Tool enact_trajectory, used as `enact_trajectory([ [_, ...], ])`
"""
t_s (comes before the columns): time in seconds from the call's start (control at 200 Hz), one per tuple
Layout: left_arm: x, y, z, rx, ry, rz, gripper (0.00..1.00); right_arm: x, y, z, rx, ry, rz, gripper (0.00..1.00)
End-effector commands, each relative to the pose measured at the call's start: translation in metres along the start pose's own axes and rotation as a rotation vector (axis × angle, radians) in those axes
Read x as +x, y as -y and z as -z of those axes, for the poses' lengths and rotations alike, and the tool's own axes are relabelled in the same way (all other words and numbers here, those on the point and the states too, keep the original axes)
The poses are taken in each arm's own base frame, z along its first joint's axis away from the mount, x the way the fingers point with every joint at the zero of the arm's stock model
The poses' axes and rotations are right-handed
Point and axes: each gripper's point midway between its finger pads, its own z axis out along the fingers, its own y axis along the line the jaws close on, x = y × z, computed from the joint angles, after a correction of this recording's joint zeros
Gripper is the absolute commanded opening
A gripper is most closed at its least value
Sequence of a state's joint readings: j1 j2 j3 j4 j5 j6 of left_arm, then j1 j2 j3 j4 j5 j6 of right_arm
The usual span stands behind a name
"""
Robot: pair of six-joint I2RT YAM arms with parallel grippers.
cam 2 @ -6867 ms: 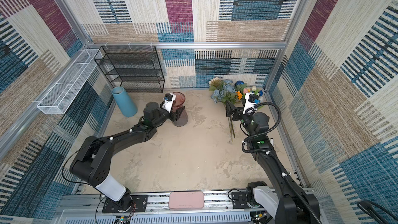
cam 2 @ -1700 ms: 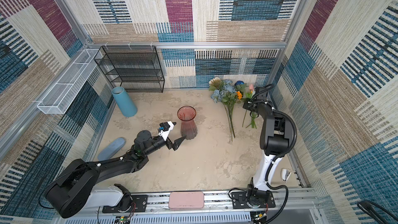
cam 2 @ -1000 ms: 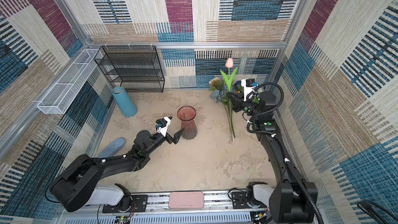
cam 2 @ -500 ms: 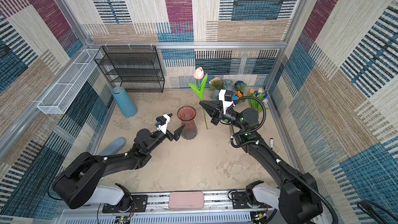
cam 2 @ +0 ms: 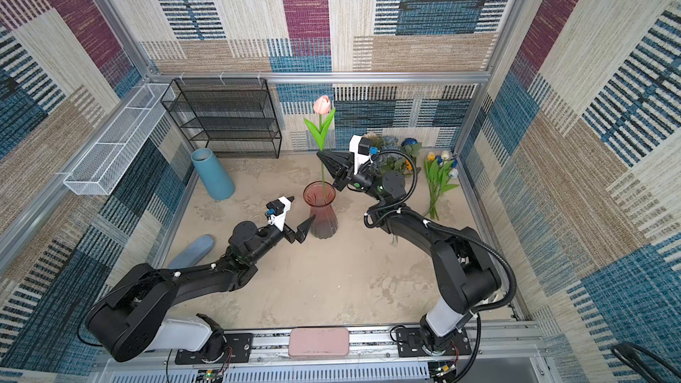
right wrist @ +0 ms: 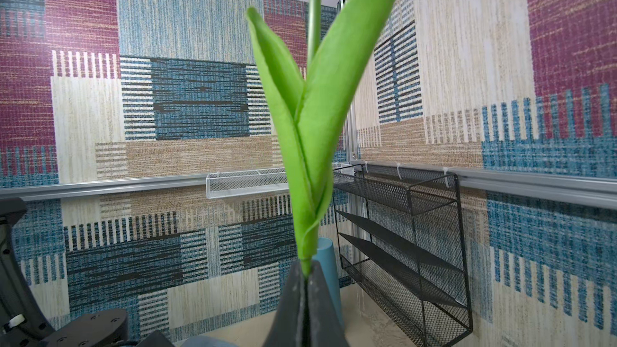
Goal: Arrange flowers in a vase
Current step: Place the flower in the vase.
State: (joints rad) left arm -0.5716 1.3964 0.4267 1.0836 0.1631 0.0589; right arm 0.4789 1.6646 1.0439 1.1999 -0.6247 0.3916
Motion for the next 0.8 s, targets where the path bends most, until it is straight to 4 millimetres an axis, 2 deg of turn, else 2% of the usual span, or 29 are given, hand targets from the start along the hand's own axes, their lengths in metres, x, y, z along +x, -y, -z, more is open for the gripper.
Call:
enact_trajectory([
  [0.0, 0.002, 0.000, 0.002, 0.001, -0.008, -0.004, 0.98, 0.006, 0.007, -0.003, 0.010, 0.048, 0.012, 0.00],
  [0.24, 0.006, 0.000, 0.003, 0.000, -0.025, -0.012, 0.98, 0.047, 0.013, 0.005, 0.043, -0.052, 0.048, 0.00],
  [0.391, 0.009, -0.001, 0.002, -0.005, -0.032, -0.019, 0.98, 0.066, 0.009, 0.017, 0.056, -0.139, 0.068, 0.11],
  [0.431, 0.009, -0.001, 0.002, -0.006, -0.031, -0.021, 0.98, 0.070, 0.009, 0.020, 0.059, -0.164, 0.063, 0.17],
  [0.481, 0.009, -0.001, 0.001, -0.007, -0.030, -0.022, 0.98, 0.073, 0.008, 0.022, 0.061, -0.187, 0.065, 0.30],
  [0.586, 0.009, -0.001, 0.000, -0.004, -0.029, -0.024, 0.98, 0.075, 0.008, 0.029, 0.091, -0.216, 0.071, 0.49],
  [0.681, 0.007, -0.001, -0.001, -0.004, -0.025, -0.026, 0.98, 0.070, 0.007, 0.030, 0.111, -0.248, 0.082, 0.55],
  [0.797, 0.003, -0.001, 0.001, -0.003, -0.020, -0.030, 0.98, 0.055, 0.015, 0.031, 0.197, -0.286, 0.085, 0.60],
])
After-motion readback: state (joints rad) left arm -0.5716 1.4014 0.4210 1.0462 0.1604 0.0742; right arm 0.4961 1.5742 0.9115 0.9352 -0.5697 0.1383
